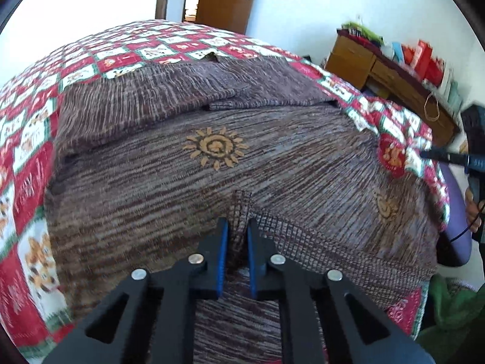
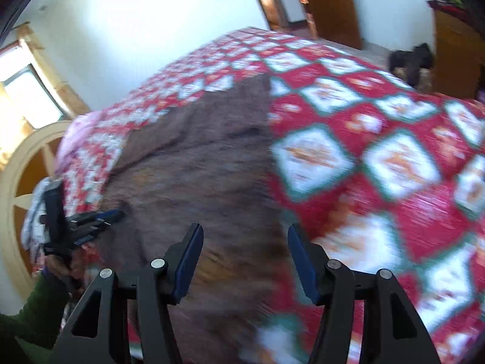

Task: Fold small clothes

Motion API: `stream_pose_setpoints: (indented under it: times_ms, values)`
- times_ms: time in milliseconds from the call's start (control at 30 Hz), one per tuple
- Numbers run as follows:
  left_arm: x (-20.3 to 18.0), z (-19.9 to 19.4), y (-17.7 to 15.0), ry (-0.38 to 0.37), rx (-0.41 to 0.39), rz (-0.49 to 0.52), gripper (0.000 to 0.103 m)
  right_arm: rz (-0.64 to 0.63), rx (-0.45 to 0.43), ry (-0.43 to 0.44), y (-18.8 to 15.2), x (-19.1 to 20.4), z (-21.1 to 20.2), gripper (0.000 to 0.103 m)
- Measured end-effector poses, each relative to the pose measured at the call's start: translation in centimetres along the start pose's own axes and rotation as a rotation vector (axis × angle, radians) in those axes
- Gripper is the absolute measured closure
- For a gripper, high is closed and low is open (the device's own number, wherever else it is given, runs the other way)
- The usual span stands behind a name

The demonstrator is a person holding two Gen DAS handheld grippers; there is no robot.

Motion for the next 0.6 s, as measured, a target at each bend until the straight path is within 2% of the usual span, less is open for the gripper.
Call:
stream_pose_setpoints:
  times_ms: [100, 200, 400, 500, 567, 600]
  values:
    - [0.6, 0.2, 0.1, -0.025, -0.016, -0.05, 0.09, 0.028, 0.033, -0.023, -1.7, -2.1, -2.2, 0.044]
    - [0.7, 0.6, 0.5, -0.026, -0.004, -0.073, 0.089, 0.046, 0.069, -0.012, -3.9, -2.5, -2.7, 0.044]
    - [-0.2, 0.5, 0.3, 0.032, -0.002, -0.04, 0.088, -0.001, 0.118, 0.084, -5.7, 1.0, -0.4, 0.044]
    - [-0.6, 0.2, -0.3, 0.048, -0.019, -0.03, 0.091, -0.081, 0.154, 0.064, -6.1, 2.7, 0.4, 0.046]
    - [-0.7, -0.1, -0.6, 0.049, -0.023, -0.031, 0.092, -0.152, 0.173, 0.009, -6.3, 3.3, 0.6, 0.063]
    - [-0.7, -0.2, -0.8, 0.044, -0.026, -0.043, 0.092, -0.161, 0.187, 0.004, -6.3, 3.5, 0.7, 0.083]
Point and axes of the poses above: each gripper's, at about its wrist camera, not at the fingertips, and z roughly the way its jaws point, x to its left, y to its top, the point moved 3 cm from there along z, roughly the way its jaws point
